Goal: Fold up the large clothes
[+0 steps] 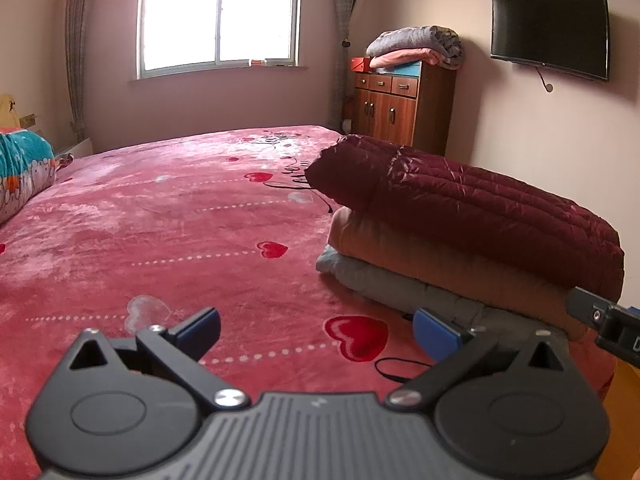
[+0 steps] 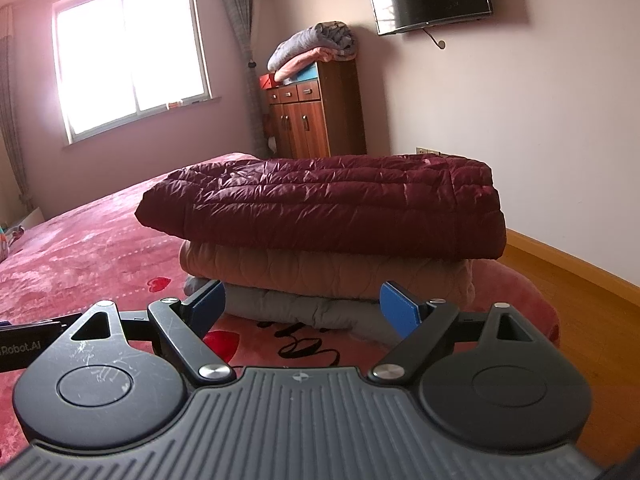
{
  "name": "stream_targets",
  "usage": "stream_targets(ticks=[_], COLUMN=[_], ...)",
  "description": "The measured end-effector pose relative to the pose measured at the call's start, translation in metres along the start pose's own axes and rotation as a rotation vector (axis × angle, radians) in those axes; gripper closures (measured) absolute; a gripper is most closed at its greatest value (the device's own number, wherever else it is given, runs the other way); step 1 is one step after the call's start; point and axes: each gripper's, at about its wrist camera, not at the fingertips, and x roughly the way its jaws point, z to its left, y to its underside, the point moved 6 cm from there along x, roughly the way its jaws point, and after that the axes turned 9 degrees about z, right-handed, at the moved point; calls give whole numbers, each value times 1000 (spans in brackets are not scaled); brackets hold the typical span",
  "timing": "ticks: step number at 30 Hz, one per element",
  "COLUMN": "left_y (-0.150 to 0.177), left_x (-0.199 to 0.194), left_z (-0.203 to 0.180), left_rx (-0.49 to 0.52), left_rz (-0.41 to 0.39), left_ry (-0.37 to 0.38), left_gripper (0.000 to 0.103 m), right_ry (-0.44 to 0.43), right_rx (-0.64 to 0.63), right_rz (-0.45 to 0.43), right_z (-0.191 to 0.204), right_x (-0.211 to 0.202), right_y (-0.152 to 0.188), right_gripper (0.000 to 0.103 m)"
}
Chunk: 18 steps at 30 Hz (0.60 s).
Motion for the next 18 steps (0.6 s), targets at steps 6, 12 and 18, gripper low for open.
stream_targets(ticks=[6,12,18], left_y=[1,4,6], left_x=[5,11,23], left_z=[1,6,30], left_rx=[2,-14,-59], left_rz=[4,12,27], left_ry=[5,29,-1], left_gripper=[1,1,1], right_ry=[-3,-9,-27], right_rx=[-4,-13,-33], right_rz=[6,15,30], right_z=[0,2,9], right_x=[4,10,21], right_y=[0,0,0], right_gripper=[0,0,0])
